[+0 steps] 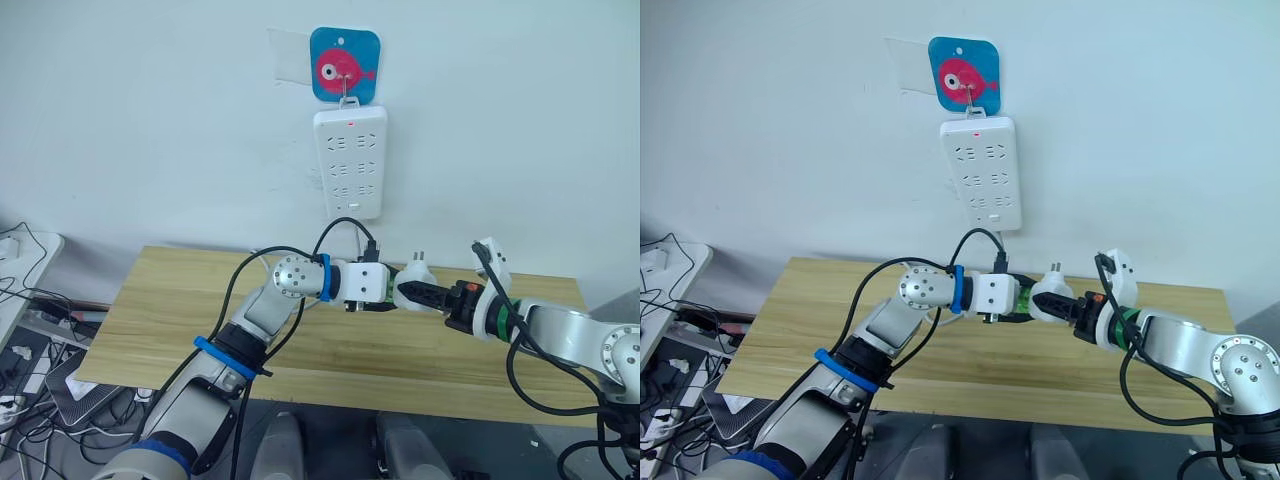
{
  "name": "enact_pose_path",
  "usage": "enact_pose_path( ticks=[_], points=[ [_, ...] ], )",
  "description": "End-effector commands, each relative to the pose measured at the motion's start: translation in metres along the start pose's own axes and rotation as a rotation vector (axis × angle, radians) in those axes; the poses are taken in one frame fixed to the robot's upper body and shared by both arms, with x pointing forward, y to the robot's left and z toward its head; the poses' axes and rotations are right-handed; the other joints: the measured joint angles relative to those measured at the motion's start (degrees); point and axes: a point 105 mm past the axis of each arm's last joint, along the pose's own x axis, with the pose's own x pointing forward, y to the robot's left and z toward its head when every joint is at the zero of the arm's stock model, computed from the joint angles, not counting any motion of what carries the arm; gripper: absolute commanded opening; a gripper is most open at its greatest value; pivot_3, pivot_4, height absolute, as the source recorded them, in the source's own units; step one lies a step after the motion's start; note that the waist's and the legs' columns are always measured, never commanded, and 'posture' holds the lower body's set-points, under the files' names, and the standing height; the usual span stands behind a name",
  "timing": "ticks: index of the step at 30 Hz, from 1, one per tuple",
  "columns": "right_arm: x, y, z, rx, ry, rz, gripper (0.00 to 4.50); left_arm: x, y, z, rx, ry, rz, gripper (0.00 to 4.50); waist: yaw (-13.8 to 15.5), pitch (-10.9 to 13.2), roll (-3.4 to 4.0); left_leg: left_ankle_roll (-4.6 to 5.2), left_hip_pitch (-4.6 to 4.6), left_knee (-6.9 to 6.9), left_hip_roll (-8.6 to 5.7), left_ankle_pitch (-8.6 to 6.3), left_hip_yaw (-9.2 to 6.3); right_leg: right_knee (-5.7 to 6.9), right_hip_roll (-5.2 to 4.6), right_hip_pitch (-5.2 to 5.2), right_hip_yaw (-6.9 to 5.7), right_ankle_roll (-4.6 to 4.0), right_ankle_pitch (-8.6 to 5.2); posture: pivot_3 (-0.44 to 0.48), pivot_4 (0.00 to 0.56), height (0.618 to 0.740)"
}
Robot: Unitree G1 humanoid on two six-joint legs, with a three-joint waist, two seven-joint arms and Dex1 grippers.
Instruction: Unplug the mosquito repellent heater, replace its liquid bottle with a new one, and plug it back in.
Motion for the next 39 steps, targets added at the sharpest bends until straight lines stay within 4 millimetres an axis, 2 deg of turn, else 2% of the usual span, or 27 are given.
enact_pose_path(
  ticks=[1, 2, 6, 7, 11, 15, 17, 21, 26, 30, 39],
  points=[
    [-0.004, 0.013, 0.009, -0.030, -0.034, 0.041, 2.97, 0.000, 0.001, 0.001, -0.016, -0.013, 0.002, 2.24, -0.01, 0.00, 0.00, 0.00, 0.00, 0.00, 0.00, 0.00, 0.00, 0.00, 0.00, 0.00, 0.00, 0.00, 0.00, -0.028, 0.181, 0.740],
    [-0.005, 0.015, 0.009, -0.040, -0.031, 0.046, 2.97, 0.000, 0.001, 0.001, -0.039, -0.025, 0.003, 2.24, -0.02, 0.00, 0.01, 0.00, 0.00, 0.00, 0.00, 0.00, 0.00, 0.00, 0.00, 0.00, 0.00, 0.00, 0.00, -0.032, 0.177, 0.740],
    [-0.010, 0.018, 0.015, -0.053, -0.066, 0.057, 4.36, 0.001, 0.001, 0.003, -0.139, -0.071, 0.005, 2.24, -0.03, -0.01, 0.01, 0.00, 0.00, 0.00, 0.00, 0.00, 0.01, 0.00, 0.00, 0.00, 0.00, 0.00, 0.00, -0.037, 0.174, 0.740],
    [-0.013, 0.019, 0.018, -0.065, -0.078, 0.054, 4.44, 0.001, 0.001, 0.003, -0.197, -0.091, 0.006, 2.24, -0.04, -0.01, 0.02, 0.00, 0.00, 0.00, 0.00, 0.00, 0.00, 0.00, 0.00, 0.00, -0.01, 0.00, 0.00, -0.040, 0.172, 0.740],
    [-0.030, 0.027, 0.028, -0.206, -0.164, 0.082, 4.44, -0.003, 0.000, 0.020, -0.537, -0.302, -0.024, 2.24, -0.04, -0.03, 0.04, 0.00, -0.04, 0.01, -0.01, 0.00, 0.01, 0.00, -0.01, -0.02, -0.02, 0.00, 0.00, -0.052, 0.165, 0.740],
    [-0.047, 0.030, 0.038, -0.262, -0.337, 0.064, 4.44, -0.011, 0.019, 0.037, -0.857, -0.492, 0.004, 2.24, -0.02, -0.07, 0.02, 0.00, -0.09, 0.06, 0.00, 0.00, -0.16, -0.01, -0.01, -0.01, -0.23, 0.01, 0.00, -0.075, 0.160, 0.740],
    [-0.051, 0.032, 0.039, -0.307, -0.400, 0.042, 4.44, -0.015, 0.026, 0.046, -0.958, -0.567, -0.009, 2.24, -0.30, -0.10, 0.07, -0.01, -0.09, 0.07, 0.00, 0.00, -0.15, 0.02, 0.00, -0.01, -0.20, 0.01, -0.01, -0.087, 0.155, 0.740],
    [-0.051, 0.041, 0.029, -0.413, -0.437, 0.017, 4.44, -0.024, 0.036, 0.056, -1.137, -0.678, -0.045, 2.24, -1.26, -0.22, 0.10, -0.12, -0.03, 0.10, -0.01, 0.07, -0.12, 0.09, 0.00, 0.00, -0.15, 0.03, -0.01, -0.109, 0.145, 0.740],
    [-0.039, 0.048, 0.021, -0.504, -0.440, -0.042, 4.44, -0.022, 0.038, 0.055, -1.148, -0.666, -0.031, 2.24, -2.12, -0.40, 0.11, -0.34, 0.08, 0.09, -0.02, 0.19, -0.06, 0.21, 0.01, 0.01, -0.06, 0.03, -0.01, -0.117, 0.140, 0.740],
    [-0.033, 0.050, 0.028, -0.505, -0.500, -0.083, 4.44, -0.017, 0.036, 0.052, -1.099, -0.633, -0.010, 2.24, -2.81, -0.43, 0.06, -0.53, 0.18, 0.08, -0.03, 0.30, -0.03, 0.36, 0.01, 0.01, 0.00, 0.03, -0.01, -0.120, 0.137, 0.740],
    [-0.020, 0.067, 0.034, -0.494, -0.553, -0.052, 4.44, 0.000, 0.027, 0.045, -0.913, -0.565, 0.097, 2.24, -2.96, -0.55, 0.00, -0.59, 0.25, 0.07, -0.03, 0.33, 0.04, 0.46, 0.01, 0.00, 0.09, 0.02, -0.01, -0.111, 0.133, 0.740]
  ],
)
